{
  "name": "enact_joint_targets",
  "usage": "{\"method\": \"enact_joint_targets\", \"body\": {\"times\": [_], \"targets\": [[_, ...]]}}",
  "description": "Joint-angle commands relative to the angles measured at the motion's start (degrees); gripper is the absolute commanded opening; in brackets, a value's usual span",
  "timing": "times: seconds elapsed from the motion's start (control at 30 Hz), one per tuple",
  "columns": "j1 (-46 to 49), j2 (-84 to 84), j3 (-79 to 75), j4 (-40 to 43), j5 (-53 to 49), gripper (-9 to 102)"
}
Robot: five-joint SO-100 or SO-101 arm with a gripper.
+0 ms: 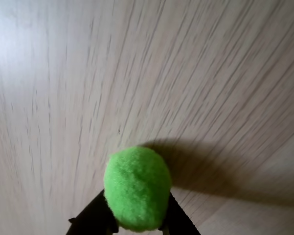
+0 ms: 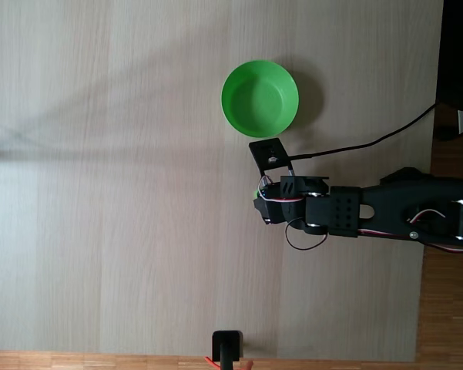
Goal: Grasp a green pompom and put it in the green bowl.
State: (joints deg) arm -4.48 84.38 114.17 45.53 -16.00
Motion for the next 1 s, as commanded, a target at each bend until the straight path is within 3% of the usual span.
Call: {"method": "enact_joint_targets", "body": {"times": [0.0, 0.43, 0.67, 0.97], "targets": [[0.2, 1.1, -1.4, -0.4, 0.1, 1], [0.1, 9.0, -1.3, -0.2, 0.1, 0], [1.0, 18.0, -2.5, 3.9, -0.6, 0], [18.3, 27.3, -2.5, 4.0, -0.7, 0]]}}
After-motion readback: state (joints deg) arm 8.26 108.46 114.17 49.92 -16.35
